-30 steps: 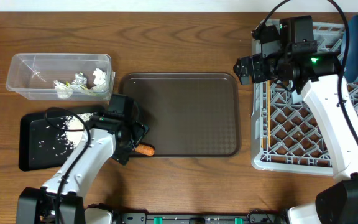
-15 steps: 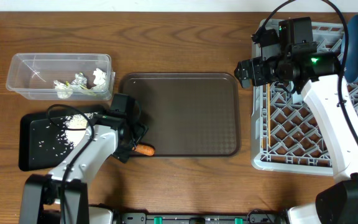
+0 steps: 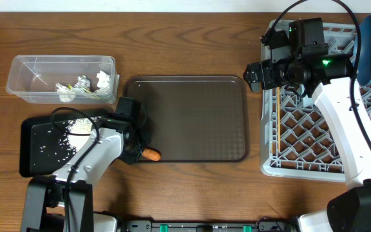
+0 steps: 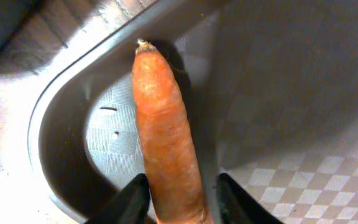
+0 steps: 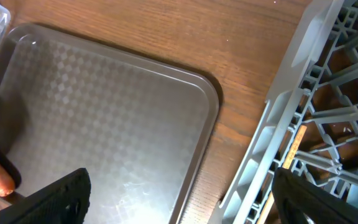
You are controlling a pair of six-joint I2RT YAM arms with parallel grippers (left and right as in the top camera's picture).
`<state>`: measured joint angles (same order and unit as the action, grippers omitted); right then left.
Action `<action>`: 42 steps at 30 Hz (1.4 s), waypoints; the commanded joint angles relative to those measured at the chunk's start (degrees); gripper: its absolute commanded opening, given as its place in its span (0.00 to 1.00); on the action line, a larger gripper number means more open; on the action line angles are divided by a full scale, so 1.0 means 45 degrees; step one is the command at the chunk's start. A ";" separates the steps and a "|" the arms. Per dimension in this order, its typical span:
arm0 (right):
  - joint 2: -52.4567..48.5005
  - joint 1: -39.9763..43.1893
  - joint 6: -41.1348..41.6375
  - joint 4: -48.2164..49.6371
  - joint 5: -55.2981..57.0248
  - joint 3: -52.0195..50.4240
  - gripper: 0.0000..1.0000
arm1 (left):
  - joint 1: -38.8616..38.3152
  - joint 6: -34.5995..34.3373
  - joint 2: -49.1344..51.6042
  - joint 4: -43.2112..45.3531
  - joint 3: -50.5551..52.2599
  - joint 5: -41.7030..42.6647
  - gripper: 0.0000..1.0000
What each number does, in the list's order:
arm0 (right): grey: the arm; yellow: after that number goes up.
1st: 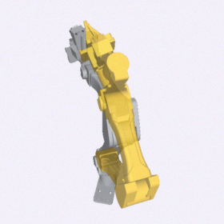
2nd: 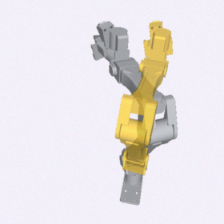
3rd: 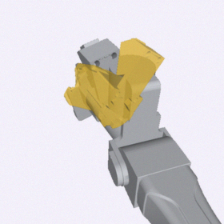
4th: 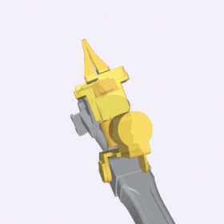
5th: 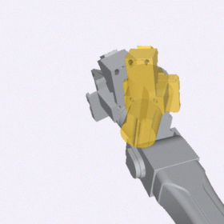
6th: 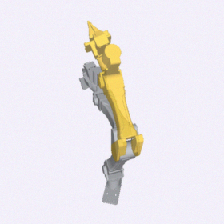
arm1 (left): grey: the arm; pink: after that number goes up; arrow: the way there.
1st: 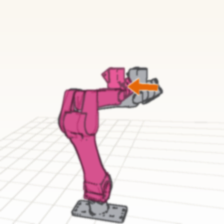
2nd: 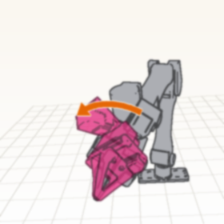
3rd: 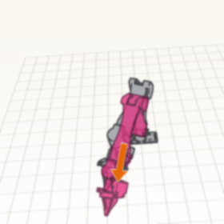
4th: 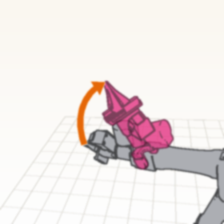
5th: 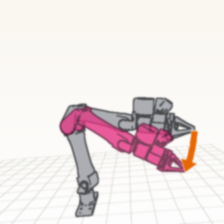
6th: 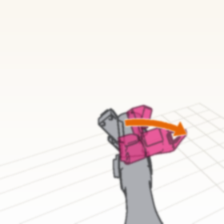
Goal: Sort waste into correct bins and load items into the dishwasher rack
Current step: 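Grasp the orange carrot on the brown tray with the left gripper, then carry the carrot left and drop it onto the black tray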
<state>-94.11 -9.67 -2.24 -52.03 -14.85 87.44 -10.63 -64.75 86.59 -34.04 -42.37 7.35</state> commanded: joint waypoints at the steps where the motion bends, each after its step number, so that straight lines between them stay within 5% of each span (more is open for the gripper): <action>1: 0.0078 0.0073 0.0097 -0.0019 -0.0083 -0.0019 0.92 | -0.0029 -0.0097 0.0073 -0.0073 0.0126 -0.0015 0.35; 15: 0.0078 0.0078 0.0092 -0.0010 -0.0073 -0.0019 0.92 | -0.0024 0.0845 0.0053 -0.0073 0.0117 -0.0019 0.11; 29: 0.0078 0.0087 0.0097 -0.0019 0.0738 -0.0019 0.92 | 0.0306 0.3837 -0.2905 -0.1049 -0.0588 -0.1239 0.07; 42: 0.0078 0.0087 0.0107 -0.0058 0.0879 -0.0019 0.90 | 0.6149 0.5498 -0.4750 -0.0811 -0.0583 -0.1889 0.08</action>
<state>-94.11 -9.67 -2.13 -52.05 -11.51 87.44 11.44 -43.44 64.90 -38.37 -43.40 0.60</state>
